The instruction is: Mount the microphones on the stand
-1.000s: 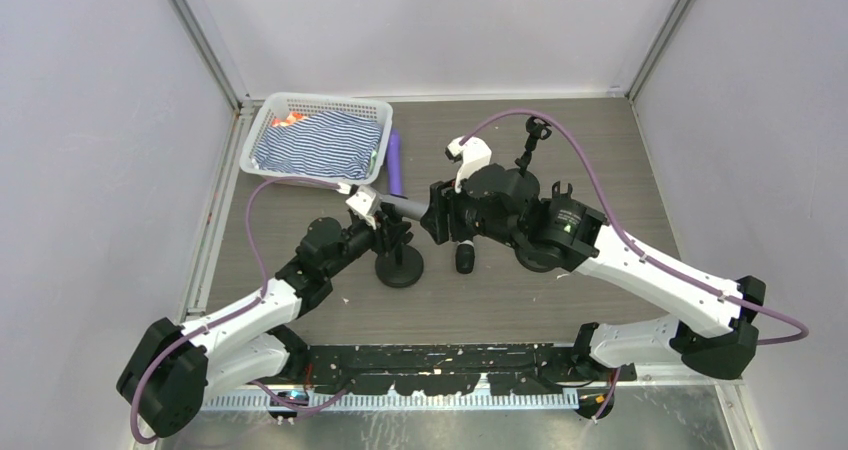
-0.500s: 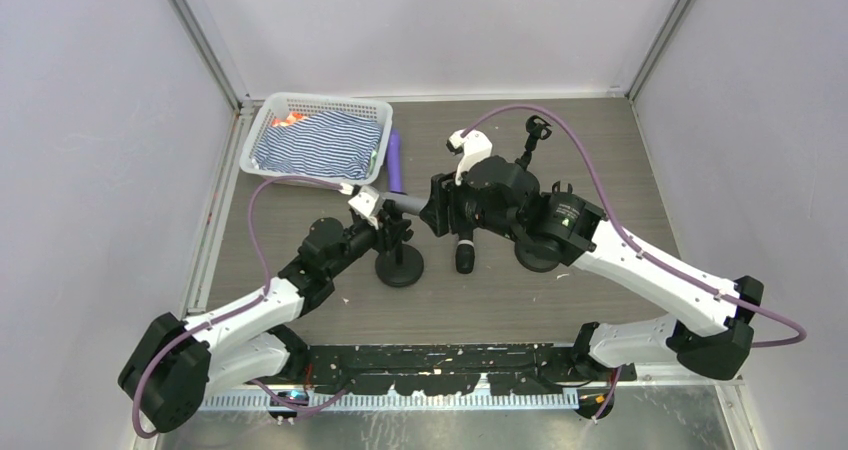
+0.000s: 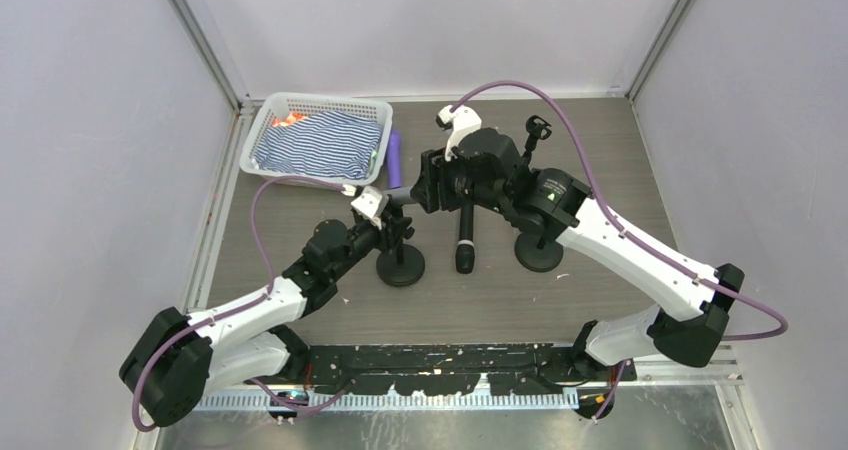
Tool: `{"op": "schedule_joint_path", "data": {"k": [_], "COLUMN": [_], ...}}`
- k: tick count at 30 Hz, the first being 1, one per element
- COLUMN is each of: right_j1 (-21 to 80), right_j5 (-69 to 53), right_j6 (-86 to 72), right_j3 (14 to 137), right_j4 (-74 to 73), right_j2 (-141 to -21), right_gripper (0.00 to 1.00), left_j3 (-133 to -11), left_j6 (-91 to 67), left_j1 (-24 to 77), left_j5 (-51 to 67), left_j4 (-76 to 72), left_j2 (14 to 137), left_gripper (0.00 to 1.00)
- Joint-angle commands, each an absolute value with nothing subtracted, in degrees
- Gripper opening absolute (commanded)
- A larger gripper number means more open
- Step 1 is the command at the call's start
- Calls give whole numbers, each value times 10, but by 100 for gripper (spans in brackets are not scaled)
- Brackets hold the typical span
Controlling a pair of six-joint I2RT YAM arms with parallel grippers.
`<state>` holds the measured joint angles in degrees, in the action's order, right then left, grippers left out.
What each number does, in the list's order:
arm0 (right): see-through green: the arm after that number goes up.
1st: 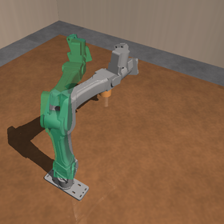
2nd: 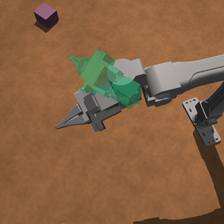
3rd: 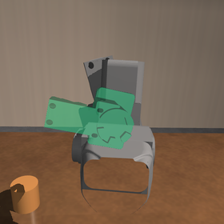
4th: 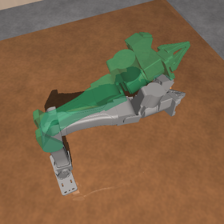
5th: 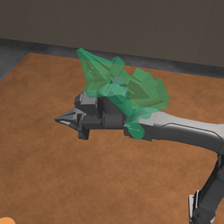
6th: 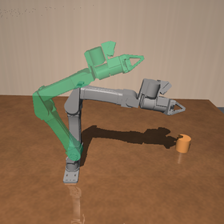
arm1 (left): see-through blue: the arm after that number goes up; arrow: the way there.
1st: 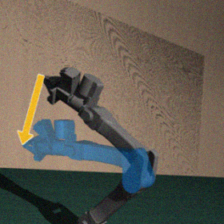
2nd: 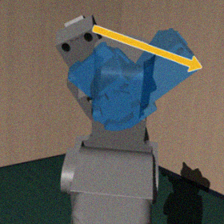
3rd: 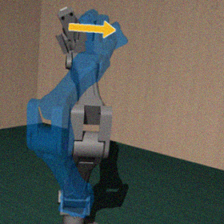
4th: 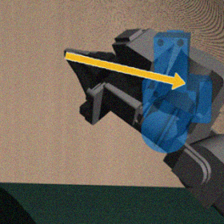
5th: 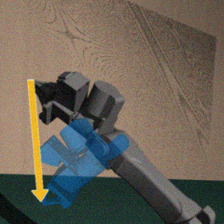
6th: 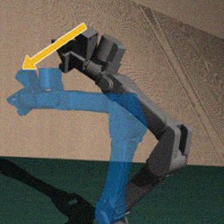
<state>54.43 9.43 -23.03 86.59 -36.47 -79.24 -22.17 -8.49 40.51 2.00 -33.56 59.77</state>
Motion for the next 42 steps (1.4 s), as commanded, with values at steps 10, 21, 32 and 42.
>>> {"op": "schedule_joint_path", "data": {"k": [10,21,32,42], "right_j1": [546,546,545,542], "right_j5": [9,27,42,63], "right_j6": [-173,-170,-171,-180], "right_j3": [834,874,900,908], "right_j4": [-510,-521,-497,-473], "right_j2": [-916,-982,-1038,-1038], "right_gripper": [1,1,1,6], "left_j3": [-229,-244,-235,-228], "left_j6": [-51,-21,-20,-21], "left_j1": [452,487,490,490], "left_j5": [110,96,93,76], "left_j4": [-404,-389,-389,-380], "left_j2": [601,620,612,604], "left_gripper": [0,0,0,0]}}
